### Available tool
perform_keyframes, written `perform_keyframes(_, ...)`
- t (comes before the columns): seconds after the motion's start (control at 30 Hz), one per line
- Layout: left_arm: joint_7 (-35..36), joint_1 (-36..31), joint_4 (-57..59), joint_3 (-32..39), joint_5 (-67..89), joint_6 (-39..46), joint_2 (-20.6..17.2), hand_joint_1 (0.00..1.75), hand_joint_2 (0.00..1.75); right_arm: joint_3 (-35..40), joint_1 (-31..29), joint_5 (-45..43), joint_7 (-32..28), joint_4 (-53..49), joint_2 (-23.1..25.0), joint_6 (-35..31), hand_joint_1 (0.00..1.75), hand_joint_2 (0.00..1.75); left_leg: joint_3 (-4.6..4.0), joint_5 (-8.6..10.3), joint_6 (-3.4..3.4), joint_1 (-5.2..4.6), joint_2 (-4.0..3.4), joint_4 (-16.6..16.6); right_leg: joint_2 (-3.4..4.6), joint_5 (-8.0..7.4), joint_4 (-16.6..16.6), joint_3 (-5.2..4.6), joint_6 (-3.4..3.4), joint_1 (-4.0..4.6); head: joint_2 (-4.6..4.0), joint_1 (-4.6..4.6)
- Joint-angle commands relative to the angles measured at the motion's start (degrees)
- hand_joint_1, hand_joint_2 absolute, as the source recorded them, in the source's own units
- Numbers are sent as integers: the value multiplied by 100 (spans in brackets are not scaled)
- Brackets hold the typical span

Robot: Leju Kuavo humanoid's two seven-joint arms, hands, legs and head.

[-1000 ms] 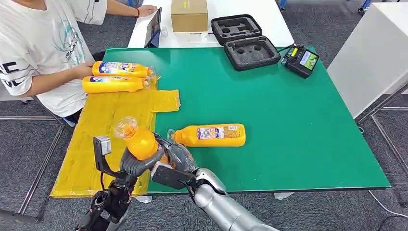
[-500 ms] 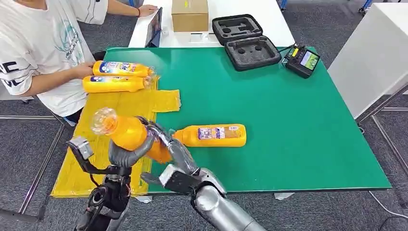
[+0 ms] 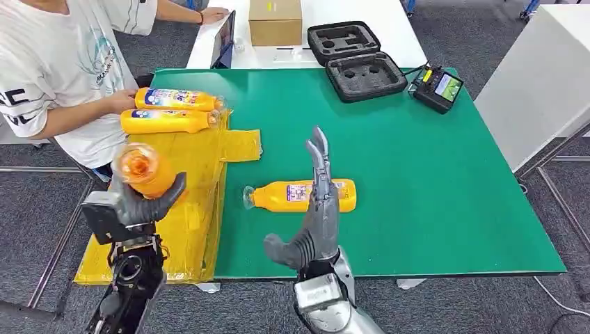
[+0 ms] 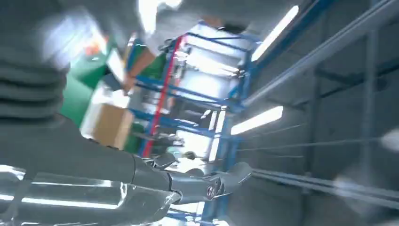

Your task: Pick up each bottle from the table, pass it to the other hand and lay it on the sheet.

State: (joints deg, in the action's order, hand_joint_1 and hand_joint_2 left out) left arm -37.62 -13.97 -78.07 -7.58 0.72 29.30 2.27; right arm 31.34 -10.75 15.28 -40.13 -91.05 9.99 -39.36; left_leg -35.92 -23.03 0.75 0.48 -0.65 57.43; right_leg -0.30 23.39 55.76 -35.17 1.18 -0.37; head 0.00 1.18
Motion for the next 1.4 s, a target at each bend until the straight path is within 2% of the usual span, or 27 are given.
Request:
perform_keyframes(0.03, 56, -980, 1667, -211, 471, 157, -363, 164, 175, 344, -4, -64, 13, -262, -326, -64, 0, 175, 15, -1, -3, 1, 11, -6, -7, 4, -4, 17, -3, 1, 0, -2)
perform_keyframes(0.17, 56, -980, 1667, -211, 471, 157, -363, 164, 175, 344, -4, -64, 13, -262, -326, -64, 0, 175, 21, -4, -2, 1, 10, -5, -8, 8, -2, 23, -3, 1, 0, -2)
perform_keyframes(0.2, 33, -975, 1677, -282, 629, 191, -389, 169, 175, 376, -46, -132, 13, -217, -352, -64, 0, 175, 18, -3, -2, 1, 8, -5, -5, 7, -3, 19, -3, 1, 0, -2)
perform_keyframes(0.23, 108, -1043, 1794, -384, 1033, 399, -460, 171, 175, 452, -84, -237, 13, -180, -389, -64, 0, 175, 30, -10, -3, 2, 12, -2, -6, 14, -1, 32, -3, 2, 0, -2)
perform_keyframes(0.27, 380, -1381, 2221, -584, 1646, 373, -591, 175, 175, 585, -185, -310, 13, 57, -433, -64, 0, 175, 20, -3, -2, 0, 6, -6, -2, 7, -2, 19, -2, 0, 0, -2)
perform_keyframes(0.3, 142, -1735, 2647, -463, 3024, 1070, -595, 161, 175, 733, -310, -396, 13, 99, -459, -64, 0, 175, 31, -10, -3, 3, 9, -3, -4, 13, -2, 33, -3, 3, 0, -2)
perform_keyframes(0.33, 386, -2126, 3210, -425, 3648, 974, -528, 152, 175, 832, -416, -431, 13, 83, -434, -56, 0, 175, 16, -1, -4, 3, 14, -2, -11, 6, 0, 20, -4, 3, 0, -2)
perform_keyframes(0.4, 1032, -2731, 4195, -826, 4641, 973, -673, 157, 175, 933, -525, -367, 13, 184, -401, -10, 0, 175, 11, 1, -4, 4, 22, 2, -18, 7, 4, 18, -5, 4, 0, -4)
perform_keyframes(0.43, 1285, -2948, 4622, -925, 4953, 1029, -694, 169, 175, 929, -537, -345, 13, 217, -368, 8, 0, 175, 11, 2, -7, 7, 37, 11, -33, 12, 14, 23, -7, 7, 0, -4)
perform_keyframes(0.47, 1516, -3076, 4899, -1132, 5321, 946, -759, 169, 175, 925, -534, -345, 13, 222, -353, 34, 0, 175, 9, 3, -4, 4, 16, 3, -14, 4, 5, 14, -5, 4, 0, 0)
perform_keyframes(0.5, 1470, -3082, 4865, -1117, 5613, 1070, -784, 175, 175, 931, -537, -361, 13, 223, -363, 43, 0, 175, 18, 6, -4, 3, 29, 2, -26, 8, 8, 26, -7, 2, 0, -2)
perform_keyframes(0.53, 1838, -3105, 5008, -1262, 6428, 1070, -799, 175, 175, 951, -550, -365, 13, 207, -390, 41, 0, 175, 18, 12, 1, 3, 18, -5, -16, 2, 0, 25, -6, 3, 0, -2)
perform_keyframes(0.57, 1763, -3148, 5272, -1311, 6502, 1015, -748, 175, 175, 928, -524, -420, 13, 202, -396, 91, 0, 175, 26, 10, -1, 3, 9, -6, -4, 1, -2, 30, -7, 3, 0, -2)
perform_keyframes(0.63, 2060, -3243, 5557, -1574, 6980, 945, -749, 175, 175, 899, -526, -422, 13, 231, -404, 150, 0, 175, 28, 9, -4, 3, -3, -7, 11, -4, -3, 31, -5, 3, 0, 0)
perform_keyframes(0.7, 2618, -3398, 5789, -2046, 7795, 476, -832, 175, 175, 859, -546, -338, 13, 272, -389, 154, 0, 175, 32, 6, -4, 3, -1, -5, 1, -3, -1, 34, -15, 3, 0, -2)
perform_keyframes(0.9, 2504, -3475, 6025, -1881, 7772, -789, -762, 175, 175, 547, -500, -372, 13, 267, -331, 315, 0, 175, 24, 6, 0, 4, -5, 3, 9, -3, 5, 27, -15, 4, 0, -2)
perform_keyframes(1.03, 2469, -3453, 6047, -1759, 7663, -1108, -719, 175, 175, 491, -476, -309, 13, 307, -288, 372, 0, 175, 16, 11, -1, 5, 2, 2, 4, -6, 4, 20, -15, 5, 0, -2)
perform_keyframes(1.13, 2691, -3442, 6000, -1819, 7804, -975, -718, 175, 175, 455, -453, -282, 13, 356, -264, 402, 0, 175, 19, 9, 0, 5, 3, 3, 3, -4, 5, 24, -15, 5, 0, -2)
perform_keyframes(1.33, 2233, -3362, 5978, -884, 6785, -1454, -521, 175, 175, 373, -356, -203, 13, 458, -224, 500, 0, 175, 22, 9, -1, 5, 7, -1, 1, -3, 1, 28, -15, 5, 0, -2)
perform_keyframes(1.4, 2180, -3340, 5957, -772, 6659, -1479, -511, 175, 175, 366, -349, -242, 13, 465, -220, 543, 0, 175, 7, 17, 1, 4, 4, -3, 0, -11, -1, 12, -14, 5, 0, -2)
